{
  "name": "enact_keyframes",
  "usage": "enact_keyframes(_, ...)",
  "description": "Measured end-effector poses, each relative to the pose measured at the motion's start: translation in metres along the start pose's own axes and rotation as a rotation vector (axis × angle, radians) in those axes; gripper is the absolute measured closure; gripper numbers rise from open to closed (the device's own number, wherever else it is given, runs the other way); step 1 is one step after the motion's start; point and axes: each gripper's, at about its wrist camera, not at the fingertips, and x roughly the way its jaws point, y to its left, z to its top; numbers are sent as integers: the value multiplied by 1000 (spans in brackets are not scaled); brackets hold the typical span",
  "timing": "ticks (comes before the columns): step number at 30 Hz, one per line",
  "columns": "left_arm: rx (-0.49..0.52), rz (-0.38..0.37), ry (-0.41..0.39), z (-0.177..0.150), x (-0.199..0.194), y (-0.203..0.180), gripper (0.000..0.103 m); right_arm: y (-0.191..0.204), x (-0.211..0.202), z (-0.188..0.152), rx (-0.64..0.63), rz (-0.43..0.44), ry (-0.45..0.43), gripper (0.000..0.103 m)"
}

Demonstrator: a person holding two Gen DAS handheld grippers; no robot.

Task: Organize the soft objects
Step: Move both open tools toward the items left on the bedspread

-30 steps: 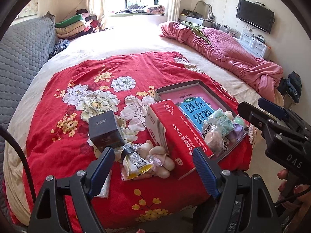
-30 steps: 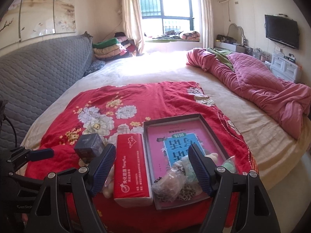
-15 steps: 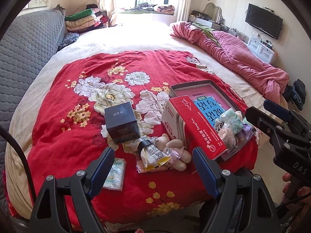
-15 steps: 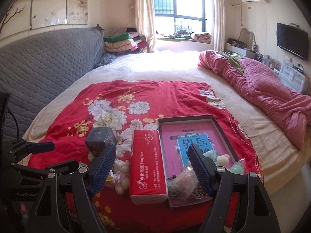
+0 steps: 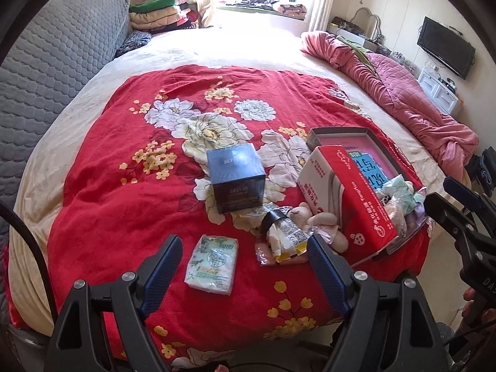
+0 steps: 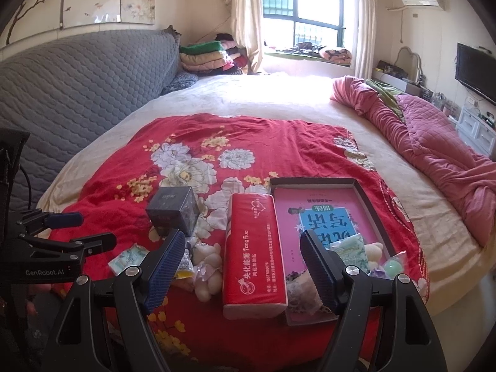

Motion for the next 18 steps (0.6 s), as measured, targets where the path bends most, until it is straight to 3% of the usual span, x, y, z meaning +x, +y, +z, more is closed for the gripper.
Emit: enact_keyframes(18,-45,27,108,-33,55,39,21,59,49,-21,-127,85,92,25)
